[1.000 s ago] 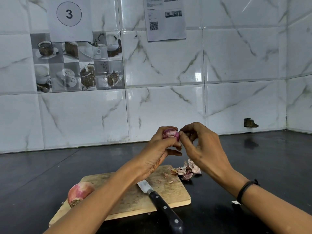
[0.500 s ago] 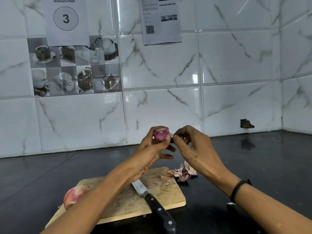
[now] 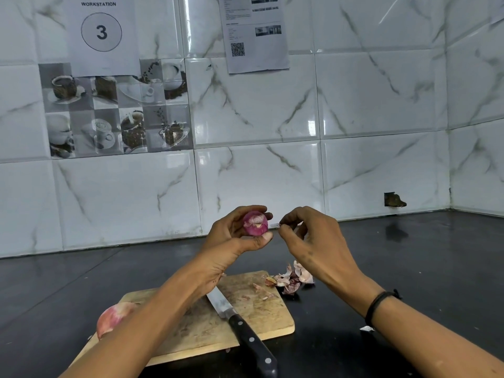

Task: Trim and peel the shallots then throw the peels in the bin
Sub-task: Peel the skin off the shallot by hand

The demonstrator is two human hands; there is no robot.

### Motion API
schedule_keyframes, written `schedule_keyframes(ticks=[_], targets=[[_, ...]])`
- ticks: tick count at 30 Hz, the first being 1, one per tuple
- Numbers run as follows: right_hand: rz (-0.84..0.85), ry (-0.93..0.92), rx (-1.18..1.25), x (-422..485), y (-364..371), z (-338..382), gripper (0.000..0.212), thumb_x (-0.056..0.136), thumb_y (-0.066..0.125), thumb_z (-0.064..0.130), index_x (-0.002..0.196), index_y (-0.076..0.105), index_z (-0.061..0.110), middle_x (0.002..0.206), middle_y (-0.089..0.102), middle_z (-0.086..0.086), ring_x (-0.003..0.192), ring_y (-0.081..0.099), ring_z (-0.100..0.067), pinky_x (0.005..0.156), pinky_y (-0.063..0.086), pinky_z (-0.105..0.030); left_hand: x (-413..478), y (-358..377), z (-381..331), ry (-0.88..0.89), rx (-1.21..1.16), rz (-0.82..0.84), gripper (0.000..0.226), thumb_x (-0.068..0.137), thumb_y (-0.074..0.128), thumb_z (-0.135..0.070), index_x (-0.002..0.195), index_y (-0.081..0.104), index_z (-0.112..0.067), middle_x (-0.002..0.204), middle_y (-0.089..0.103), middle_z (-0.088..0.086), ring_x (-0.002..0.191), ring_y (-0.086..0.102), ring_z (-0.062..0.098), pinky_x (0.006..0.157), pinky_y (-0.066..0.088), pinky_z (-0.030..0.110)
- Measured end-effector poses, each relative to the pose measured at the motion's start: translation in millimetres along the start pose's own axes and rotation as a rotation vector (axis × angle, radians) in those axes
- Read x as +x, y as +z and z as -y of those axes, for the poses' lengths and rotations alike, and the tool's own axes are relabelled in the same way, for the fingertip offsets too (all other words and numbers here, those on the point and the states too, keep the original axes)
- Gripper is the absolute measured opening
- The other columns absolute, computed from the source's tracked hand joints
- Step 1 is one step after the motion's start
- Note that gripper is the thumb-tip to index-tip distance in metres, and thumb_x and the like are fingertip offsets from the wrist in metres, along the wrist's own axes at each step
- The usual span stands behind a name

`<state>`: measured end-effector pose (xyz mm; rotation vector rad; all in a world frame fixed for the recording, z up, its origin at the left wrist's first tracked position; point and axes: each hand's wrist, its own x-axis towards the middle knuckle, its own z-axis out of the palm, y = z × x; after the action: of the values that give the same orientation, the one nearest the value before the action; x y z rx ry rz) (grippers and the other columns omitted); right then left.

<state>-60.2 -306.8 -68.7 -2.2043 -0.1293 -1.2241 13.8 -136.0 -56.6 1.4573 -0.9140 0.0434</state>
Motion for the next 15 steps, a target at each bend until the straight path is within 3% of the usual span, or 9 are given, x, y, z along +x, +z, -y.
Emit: schedule_keyframes(ticks=[6,11,15], targets=[[0.049,0.043,-0.119,2.5,0.5,-8.3,0.010,0.091,0.064,0.032,0.100,0.069,0.031,0.092,0.065,0.019,0.079,0.059,0.000,0.068,0.051,-0.028,-0.9,-0.6,-0.8,0.010,0.016,0.011,0.048,0.074,0.083,0.003,0.115,0.066,-0.014,0.114,0.075,-0.003,0.114,0.066,0.009,0.096,0.054,0.026],[0.123,0.100,-0.197,2.9,2.1,-13.6,0.006,0.089,0.069,0.027,0.091,0.071,0.031,0.084,0.062,0.021,0.076,0.058,-0.002,0.060,0.043,-0.025,-1.2,1.1,-1.1,0.001,0.020,0.013,0.048,0.071,0.084,0.000,0.114,0.066,-0.015,0.112,0.076,-0.002,0.112,0.067,0.010,0.093,0.055,0.024],[0.195,0.131,-0.159,2.1,3.8,-12.9,0.016,0.092,0.057,0.029,0.097,0.072,0.030,0.085,0.068,0.020,0.083,0.063,-0.003,0.073,0.053,-0.032,-1.5,1.5,-2.1,-0.011,0.023,0.015,0.048,0.072,0.086,-0.004,0.115,0.067,-0.015,0.111,0.076,-0.002,0.111,0.068,0.010,0.089,0.055,0.021]])
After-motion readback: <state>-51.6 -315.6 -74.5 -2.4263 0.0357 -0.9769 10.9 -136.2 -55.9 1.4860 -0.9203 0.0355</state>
